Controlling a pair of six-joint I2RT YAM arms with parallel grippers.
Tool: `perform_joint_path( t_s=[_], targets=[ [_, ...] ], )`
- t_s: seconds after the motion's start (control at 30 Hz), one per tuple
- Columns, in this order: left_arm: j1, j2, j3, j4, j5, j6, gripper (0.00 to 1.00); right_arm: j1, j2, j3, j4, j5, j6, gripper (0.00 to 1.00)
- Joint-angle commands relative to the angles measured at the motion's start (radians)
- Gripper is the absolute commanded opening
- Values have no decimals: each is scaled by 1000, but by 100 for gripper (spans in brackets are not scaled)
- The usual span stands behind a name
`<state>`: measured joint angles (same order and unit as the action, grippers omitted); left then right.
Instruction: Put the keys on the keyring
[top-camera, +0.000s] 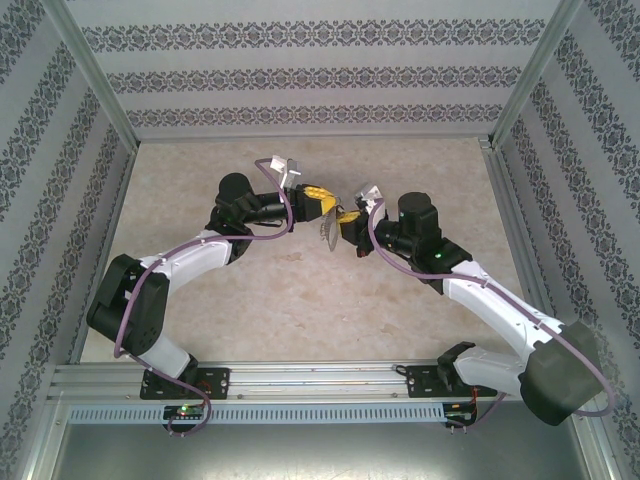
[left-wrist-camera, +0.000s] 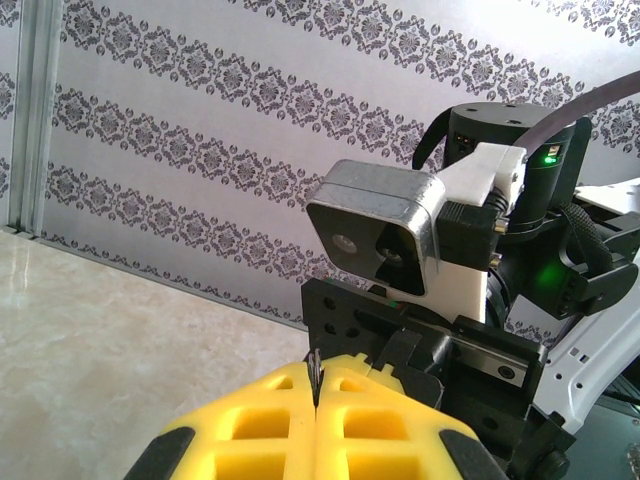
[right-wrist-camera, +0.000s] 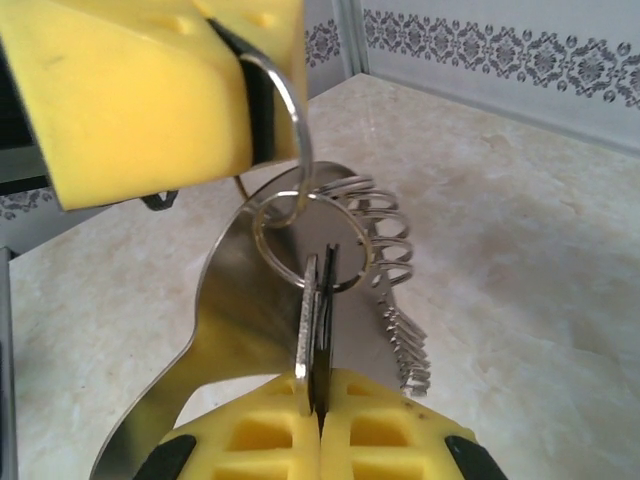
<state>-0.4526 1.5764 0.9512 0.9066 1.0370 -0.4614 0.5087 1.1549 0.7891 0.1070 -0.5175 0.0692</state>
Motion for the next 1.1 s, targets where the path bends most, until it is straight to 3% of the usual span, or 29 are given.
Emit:
perform_joint_path(
  t_s=[0.0,0.5,0.53,0.57,0.6,0.67,0.87,1.07],
  targets=[
    [-13,-10,-2,87,-7,-8,0,19,18,43,-45,-80,-30,0],
    [-14,-16,-9,91,-8,-10,0,27,81,86,-96,-121,-42,0],
    [-14,-16,-9,92,-8,-10,0,25,74,83,-98,-117,-43,3],
    [-13,-16,-12,94,-9,-10,0,22,64,79,-98,-110,-38,20],
    [-13,-17,-13,96,-11,-10,0,14,49,72,-98,-108,-33,28],
    [-12,-19,-17,98,-12,-11,0,-12,15,53,-89,-113,-14,35],
    [-12,-14,-38,126,-21,-15,0,-116,-109,5,-63,-154,52,41],
    [-12,-3,-48,172,-23,-45,0,-157,-196,-24,8,-156,132,43]
  ],
)
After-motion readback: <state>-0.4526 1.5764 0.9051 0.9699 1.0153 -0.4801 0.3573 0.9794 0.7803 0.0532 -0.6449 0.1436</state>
